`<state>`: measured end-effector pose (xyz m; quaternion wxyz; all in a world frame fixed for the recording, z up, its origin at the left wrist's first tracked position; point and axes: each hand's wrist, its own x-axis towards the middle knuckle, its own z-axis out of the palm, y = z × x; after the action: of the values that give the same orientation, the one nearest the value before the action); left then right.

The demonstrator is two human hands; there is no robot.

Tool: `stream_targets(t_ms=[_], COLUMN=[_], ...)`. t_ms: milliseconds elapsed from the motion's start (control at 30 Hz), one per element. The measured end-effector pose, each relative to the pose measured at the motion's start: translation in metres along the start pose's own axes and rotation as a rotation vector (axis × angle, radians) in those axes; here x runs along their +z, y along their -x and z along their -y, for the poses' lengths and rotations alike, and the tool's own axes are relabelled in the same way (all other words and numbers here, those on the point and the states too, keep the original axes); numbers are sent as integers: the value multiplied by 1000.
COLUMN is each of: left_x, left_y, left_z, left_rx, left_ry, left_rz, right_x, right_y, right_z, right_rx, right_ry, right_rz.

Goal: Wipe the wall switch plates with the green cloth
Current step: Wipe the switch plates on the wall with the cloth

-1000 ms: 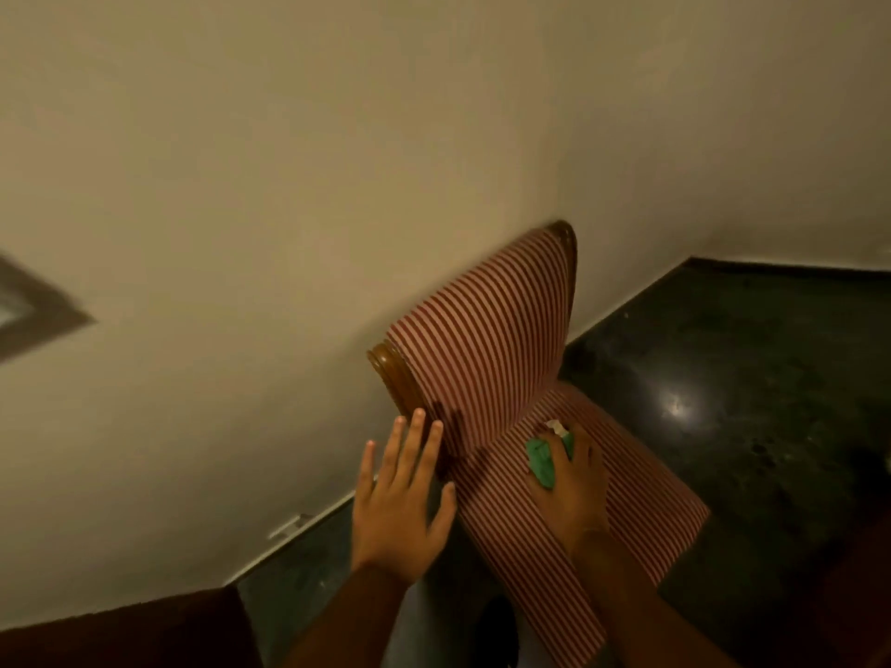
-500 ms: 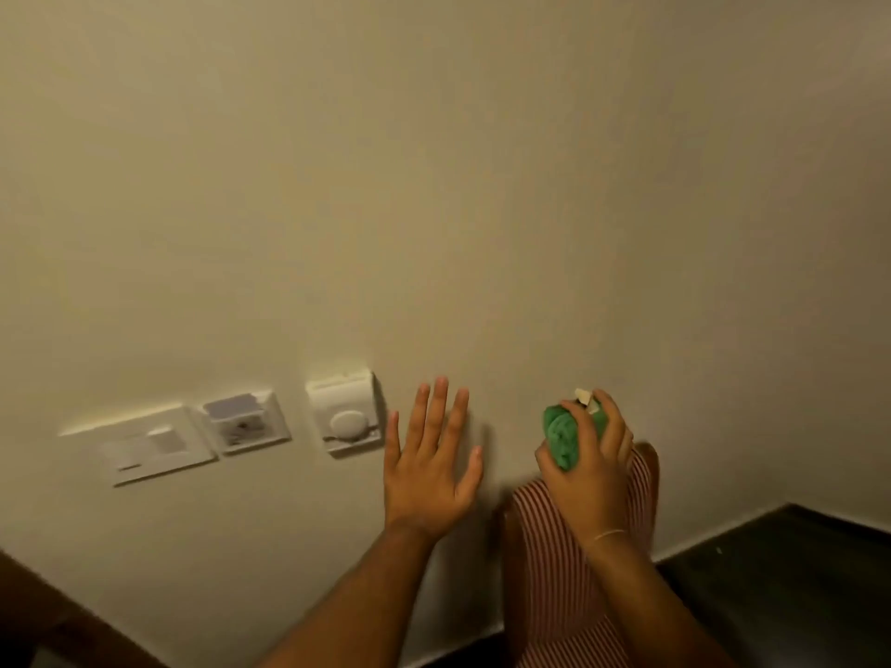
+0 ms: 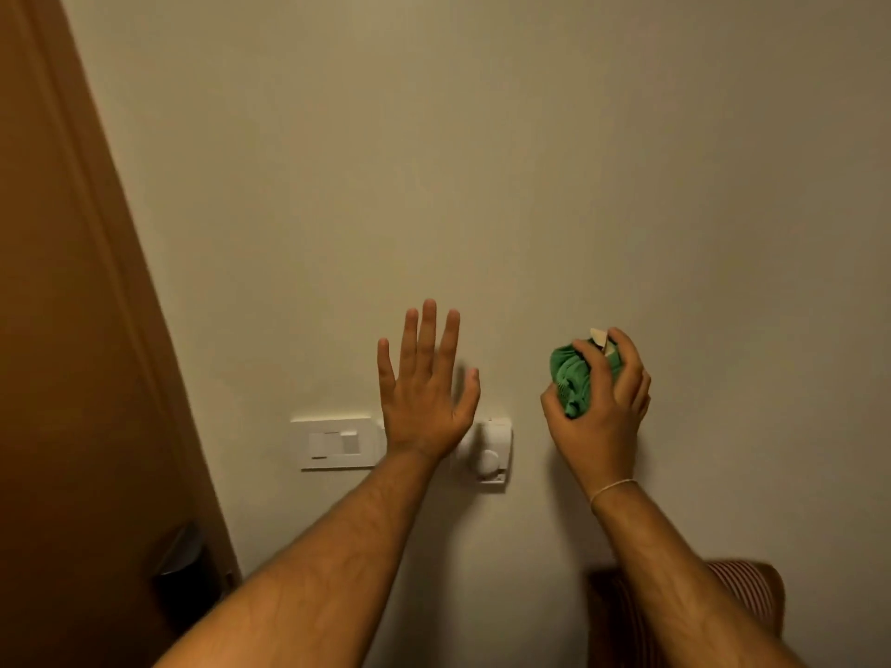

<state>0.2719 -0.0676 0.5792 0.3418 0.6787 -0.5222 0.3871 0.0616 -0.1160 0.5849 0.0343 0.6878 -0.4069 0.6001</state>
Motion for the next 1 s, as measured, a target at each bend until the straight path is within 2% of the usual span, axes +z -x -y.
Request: stream_targets(t_ms=[233,367,667,867,1000], left_x=[-11,-11,17,31,34], left_y=[-22,-43,-69,-71,-71], left_z=[77,109,159,165,164], left_rx=[-58,-200,-55,-16,-15], left_ry=[-60,-67,-67,-82,-122], left_rz=[-52,-66,-130,-247,-290], right_x=[41,66,139,186,210], right_y=[48,94,162,185,191], right_z=[57,74,84,81,83], right_rx=[-12,17,14,-39,-218], right_ry=[-97,-143,-231,-102,85], right_rz=[90,156,271,306,293])
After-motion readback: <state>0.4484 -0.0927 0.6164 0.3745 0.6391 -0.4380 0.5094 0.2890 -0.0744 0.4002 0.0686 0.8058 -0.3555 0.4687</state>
